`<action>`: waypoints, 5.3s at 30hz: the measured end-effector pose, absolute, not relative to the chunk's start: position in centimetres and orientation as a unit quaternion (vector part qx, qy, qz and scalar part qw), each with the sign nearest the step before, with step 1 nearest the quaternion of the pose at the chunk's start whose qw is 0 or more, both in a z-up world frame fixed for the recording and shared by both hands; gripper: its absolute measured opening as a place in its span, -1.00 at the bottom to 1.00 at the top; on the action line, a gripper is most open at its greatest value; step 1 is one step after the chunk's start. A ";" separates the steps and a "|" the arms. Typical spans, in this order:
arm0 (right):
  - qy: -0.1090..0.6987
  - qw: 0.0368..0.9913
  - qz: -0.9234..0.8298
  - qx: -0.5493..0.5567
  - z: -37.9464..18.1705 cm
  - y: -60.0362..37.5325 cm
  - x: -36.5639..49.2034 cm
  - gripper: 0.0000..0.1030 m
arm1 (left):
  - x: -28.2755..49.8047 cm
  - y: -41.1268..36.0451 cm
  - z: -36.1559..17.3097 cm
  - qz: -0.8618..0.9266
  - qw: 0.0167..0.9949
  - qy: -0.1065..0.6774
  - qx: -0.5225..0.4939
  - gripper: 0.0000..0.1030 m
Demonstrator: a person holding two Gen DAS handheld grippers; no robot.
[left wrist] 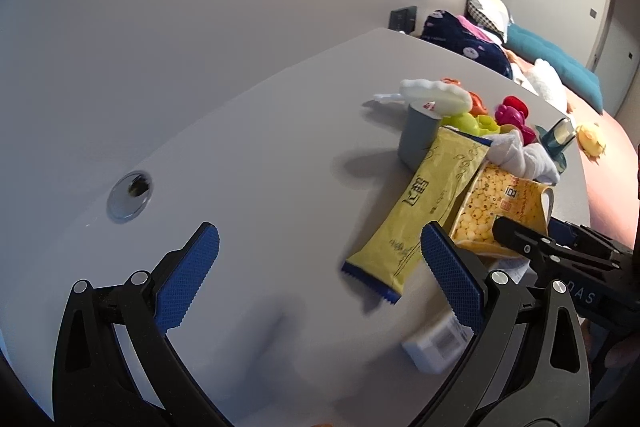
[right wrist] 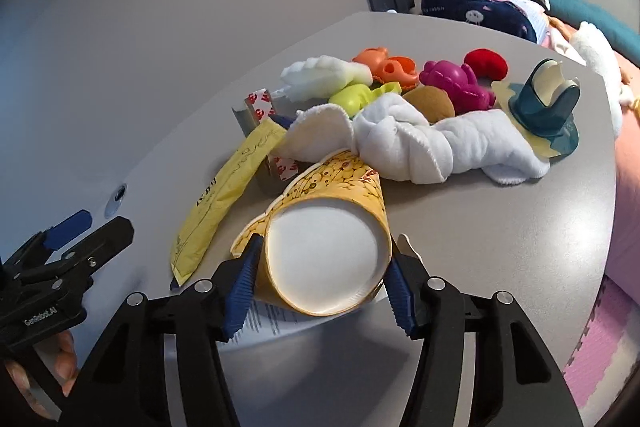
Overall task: Collect trash
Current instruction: 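Grasp the yellow paper cup with the right gripper while the left gripper approaches the yellow wrapper, then grasp the yellow snack wrapper with the left gripper, then carry both items to the black trash bin and release them, then grasp the white box with the left gripper and lift it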
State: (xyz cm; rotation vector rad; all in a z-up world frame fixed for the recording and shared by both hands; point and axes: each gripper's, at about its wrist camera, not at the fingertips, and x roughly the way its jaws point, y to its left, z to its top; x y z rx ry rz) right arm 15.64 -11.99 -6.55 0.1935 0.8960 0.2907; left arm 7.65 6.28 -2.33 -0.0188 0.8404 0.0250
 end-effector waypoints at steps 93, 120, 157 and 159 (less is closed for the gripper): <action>0.367 0.889 -0.204 0.183 -4.8 -44.4 -0.1 0.45 | 2.1 -29.5 -5.2 -0.284 0.843 0.410 0.202 0.87; 0.377 0.905 -0.116 0.159 -4.1 -38.1 3.1 0.45 | 3.5 -20.6 -4.1 -0.221 0.868 0.402 0.189 0.87; 0.406 0.906 -0.023 0.121 -5.3 -27.7 8.7 0.45 | 8.0 -5.3 -7.0 -0.157 0.870 0.456 0.109 -0.37; 0.405 0.906 -0.022 0.122 -5.4 -27.6 9.0 0.45 | 8.2 -5.5 -7.0 -0.157 0.870 0.456 0.105 -0.42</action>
